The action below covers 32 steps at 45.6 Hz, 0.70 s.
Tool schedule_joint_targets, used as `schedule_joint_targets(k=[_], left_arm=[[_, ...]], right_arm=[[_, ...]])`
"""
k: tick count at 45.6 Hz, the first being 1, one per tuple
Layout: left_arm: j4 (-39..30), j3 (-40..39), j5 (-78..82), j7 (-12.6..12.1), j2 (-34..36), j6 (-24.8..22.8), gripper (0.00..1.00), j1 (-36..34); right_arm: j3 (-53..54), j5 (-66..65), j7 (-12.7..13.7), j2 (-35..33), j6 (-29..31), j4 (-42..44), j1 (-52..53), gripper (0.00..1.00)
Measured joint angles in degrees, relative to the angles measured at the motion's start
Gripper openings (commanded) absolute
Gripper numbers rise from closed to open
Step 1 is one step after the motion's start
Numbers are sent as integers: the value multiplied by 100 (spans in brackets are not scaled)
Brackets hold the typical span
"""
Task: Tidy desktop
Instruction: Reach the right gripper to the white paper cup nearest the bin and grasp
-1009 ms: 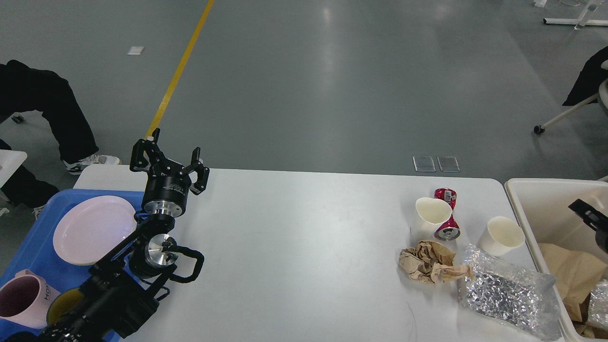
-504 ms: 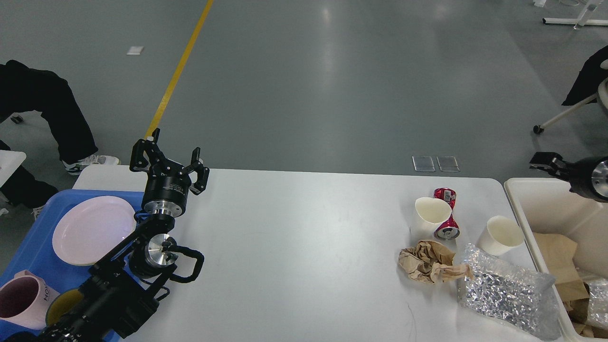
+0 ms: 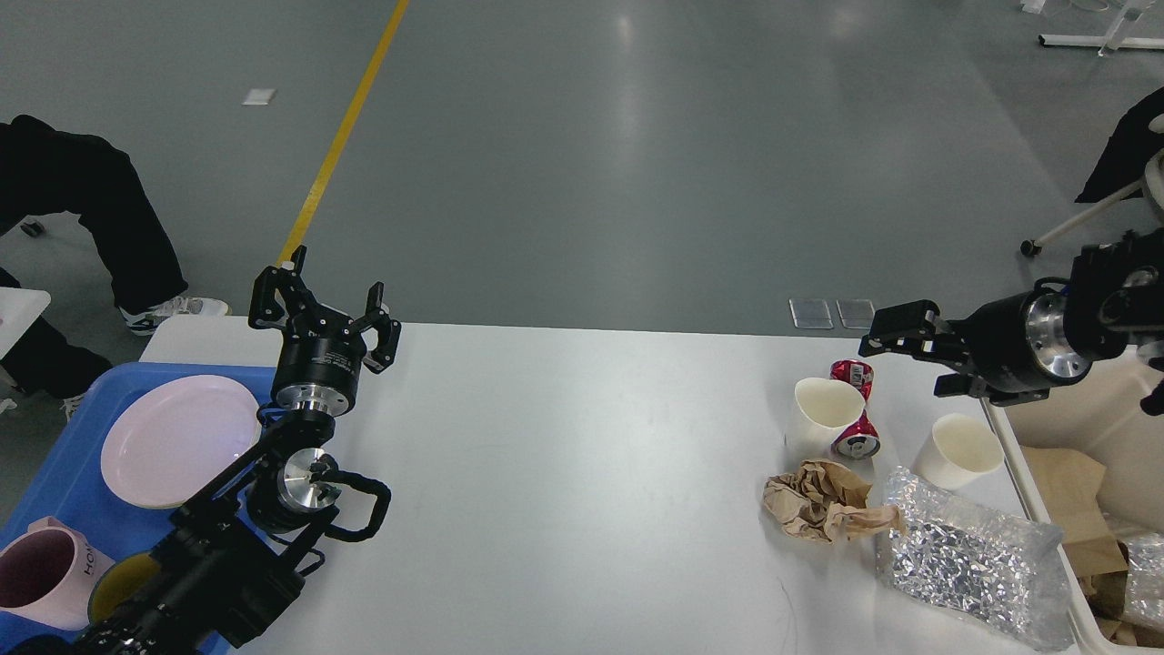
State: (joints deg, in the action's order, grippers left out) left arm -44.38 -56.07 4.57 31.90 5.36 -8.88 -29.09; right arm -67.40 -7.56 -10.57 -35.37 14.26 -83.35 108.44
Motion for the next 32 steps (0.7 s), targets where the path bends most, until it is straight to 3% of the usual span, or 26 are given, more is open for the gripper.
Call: schedule_joint_targets(k=[13,24,32], left_arm=[[0,0,0,0,0,0,96,0],[0,0,0,0,-1,0,96,0],[0,0,0,0,-1,0,96,0]], right_arm=[[-132,-65,48,117,-79,-23,-171,100],[-141,-87,11,489,-781,1740,-1865,100],[-47,-32,-10,570,-1015,2298,-2425,100]])
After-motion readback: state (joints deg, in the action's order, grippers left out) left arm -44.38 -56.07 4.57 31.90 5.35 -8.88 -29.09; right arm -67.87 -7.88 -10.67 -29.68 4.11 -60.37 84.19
